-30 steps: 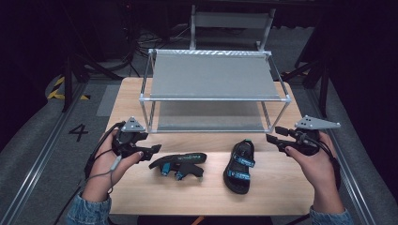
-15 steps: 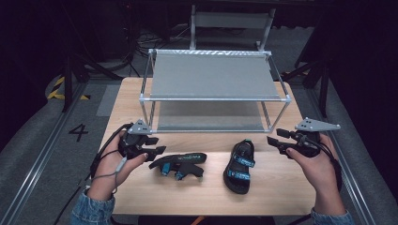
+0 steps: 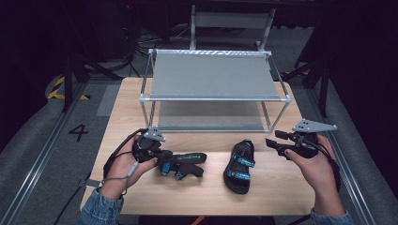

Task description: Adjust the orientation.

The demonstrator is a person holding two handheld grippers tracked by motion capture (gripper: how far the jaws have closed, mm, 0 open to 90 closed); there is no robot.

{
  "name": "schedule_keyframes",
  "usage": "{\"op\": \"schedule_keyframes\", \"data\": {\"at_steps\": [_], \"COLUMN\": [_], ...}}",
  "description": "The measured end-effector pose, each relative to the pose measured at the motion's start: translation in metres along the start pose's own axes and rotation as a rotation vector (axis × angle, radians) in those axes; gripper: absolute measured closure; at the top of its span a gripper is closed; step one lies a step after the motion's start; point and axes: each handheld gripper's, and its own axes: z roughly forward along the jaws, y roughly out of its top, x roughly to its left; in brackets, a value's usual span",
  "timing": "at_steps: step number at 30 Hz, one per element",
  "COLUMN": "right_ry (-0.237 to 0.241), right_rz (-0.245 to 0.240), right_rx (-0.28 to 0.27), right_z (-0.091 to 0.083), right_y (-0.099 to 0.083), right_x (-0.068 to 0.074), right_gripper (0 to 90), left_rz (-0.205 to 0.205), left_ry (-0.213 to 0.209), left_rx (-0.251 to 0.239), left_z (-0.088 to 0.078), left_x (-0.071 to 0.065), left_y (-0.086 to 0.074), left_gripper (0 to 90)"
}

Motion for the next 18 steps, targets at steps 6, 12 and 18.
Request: {"op": "schedule_keyframes", "data": {"at_steps": [6,12,18], "right_ry": [0.000,-0.003,-0.014], "right_rz": [-0.003,-0.005,0.004], "right_rx": [0.009,0.002,-0.004], "right_z": [0.002,0.002,-0.003], "right_y": [-0.001,-0.001,-0.004], "right_x": [0.000,0.001,0.000], "right_gripper": [47.8,48.0,48.4], "left_rz": [-0.013,-0.026,-0.034], "left_ry": [-0.006,0.023,0.041], "left_rx": [0.031,0.062,0.041], "left_z": [0.007,0.013,0.013], "left_x": [0.005,0.009,0.014], "left_y": [-0.003,-0.003,-0.001], "left_gripper": [89.9,89.8,89.7]}}
